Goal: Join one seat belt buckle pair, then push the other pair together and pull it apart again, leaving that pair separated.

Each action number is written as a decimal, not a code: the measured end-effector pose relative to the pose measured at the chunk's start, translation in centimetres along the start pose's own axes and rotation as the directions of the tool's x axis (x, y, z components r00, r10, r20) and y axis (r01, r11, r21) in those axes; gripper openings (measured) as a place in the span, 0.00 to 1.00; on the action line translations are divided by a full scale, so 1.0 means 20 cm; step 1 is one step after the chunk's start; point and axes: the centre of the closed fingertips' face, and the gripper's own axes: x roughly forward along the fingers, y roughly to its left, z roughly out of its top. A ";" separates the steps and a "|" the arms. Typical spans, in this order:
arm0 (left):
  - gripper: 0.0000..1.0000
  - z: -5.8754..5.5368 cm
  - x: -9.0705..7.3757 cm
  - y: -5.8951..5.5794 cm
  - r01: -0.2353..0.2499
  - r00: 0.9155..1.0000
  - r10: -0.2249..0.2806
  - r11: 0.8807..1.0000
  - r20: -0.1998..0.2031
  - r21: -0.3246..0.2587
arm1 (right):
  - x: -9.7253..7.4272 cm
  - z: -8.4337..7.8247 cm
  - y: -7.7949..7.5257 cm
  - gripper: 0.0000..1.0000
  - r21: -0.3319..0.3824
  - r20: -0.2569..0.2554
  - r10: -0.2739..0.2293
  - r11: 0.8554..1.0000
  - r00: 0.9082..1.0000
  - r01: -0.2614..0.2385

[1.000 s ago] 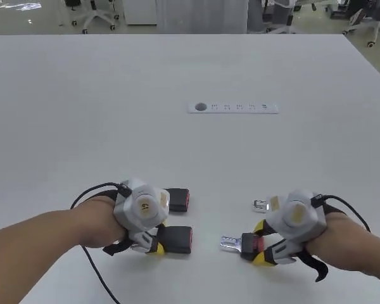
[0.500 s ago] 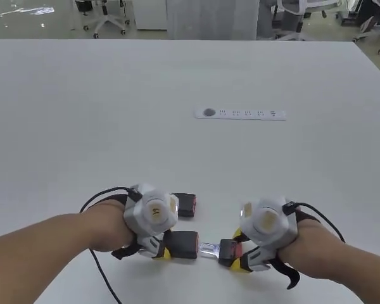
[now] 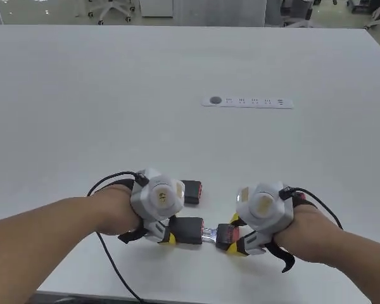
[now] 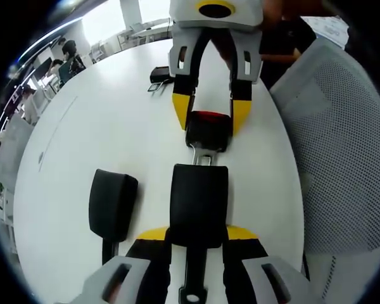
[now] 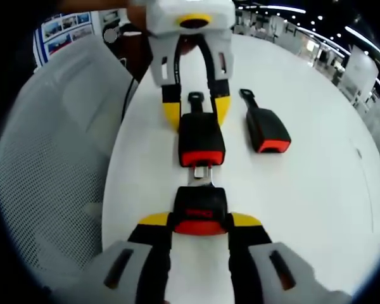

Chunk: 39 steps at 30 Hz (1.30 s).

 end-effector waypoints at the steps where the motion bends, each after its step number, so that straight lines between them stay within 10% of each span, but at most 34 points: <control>1: 0.32 0.00 0.00 0.00 0.001 1.000 -0.001 1.000 0.003 0.007 | 0.01 0.01 0.00 0.34 0.009 0.011 0.002 1.000 1.000 -0.002; 39: 0.31 0.01 0.01 0.00 0.015 0.999 -0.015 1.000 -0.039 0.021 | 0.02 0.06 -0.02 0.32 0.000 -0.011 -0.011 1.000 1.000 0.011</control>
